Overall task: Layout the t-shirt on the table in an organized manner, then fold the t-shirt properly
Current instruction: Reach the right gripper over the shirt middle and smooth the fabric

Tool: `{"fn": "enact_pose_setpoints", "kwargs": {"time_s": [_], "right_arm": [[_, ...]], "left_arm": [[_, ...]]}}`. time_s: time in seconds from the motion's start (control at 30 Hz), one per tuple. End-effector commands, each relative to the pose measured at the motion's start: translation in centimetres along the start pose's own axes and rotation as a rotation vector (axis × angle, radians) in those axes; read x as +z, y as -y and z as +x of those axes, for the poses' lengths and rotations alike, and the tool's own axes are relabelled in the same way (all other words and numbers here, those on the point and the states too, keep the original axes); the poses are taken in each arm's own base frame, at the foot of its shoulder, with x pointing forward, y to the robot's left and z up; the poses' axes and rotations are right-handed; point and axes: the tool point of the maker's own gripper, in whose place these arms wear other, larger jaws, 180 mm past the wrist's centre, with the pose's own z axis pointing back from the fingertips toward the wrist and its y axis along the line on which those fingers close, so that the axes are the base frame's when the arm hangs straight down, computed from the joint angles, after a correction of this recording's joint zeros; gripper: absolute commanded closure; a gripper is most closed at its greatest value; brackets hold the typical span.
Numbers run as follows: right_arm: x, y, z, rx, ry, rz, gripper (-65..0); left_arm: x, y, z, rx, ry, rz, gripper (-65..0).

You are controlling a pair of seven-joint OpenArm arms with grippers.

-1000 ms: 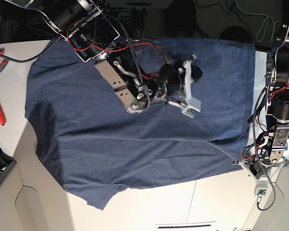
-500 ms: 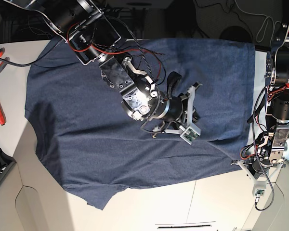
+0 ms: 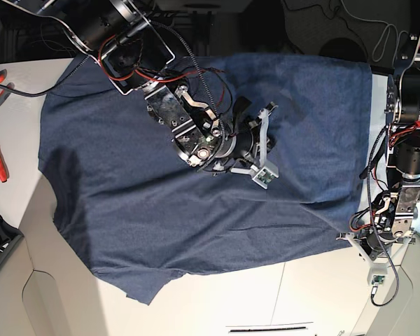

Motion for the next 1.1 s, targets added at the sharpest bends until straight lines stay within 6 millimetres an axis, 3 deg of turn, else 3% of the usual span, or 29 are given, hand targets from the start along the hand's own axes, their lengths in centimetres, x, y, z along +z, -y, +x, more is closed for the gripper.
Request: {"fn": "enact_pose_setpoints", "kwargs": {"time_s": [0.0, 0.13, 0.43, 0.87, 1.07], "right_arm": [[0.1, -0.6, 0.2, 0.015, -0.026, 0.03, 0.0], [0.2, -2.0, -0.7, -0.003, -0.081, 0.104, 0.0], [0.3, -2.2, -0.6, -0.014, -0.084, 0.117, 0.0], [2.7, -3.3, 4.5, 0.05, 0.027, 0.129, 0.0], [2.9, -3.2, 5.1, 0.064, 0.055, 0.118, 0.0]], "left_arm": [[0.1, -1.4, 3.1, 0.0, 0.072, 0.023, 0.0], [0.1, -1.4, 3.1, 0.0, 0.072, 0.023, 0.0], [0.1, -1.4, 2.9, 0.0, 0.064, 0.022, 0.0], [0.1, -1.4, 2.8, 0.0, 0.057, 0.022, 0.0], [0.1, -1.3, 2.8, 0.0, 0.057, 0.022, 0.0]]}}
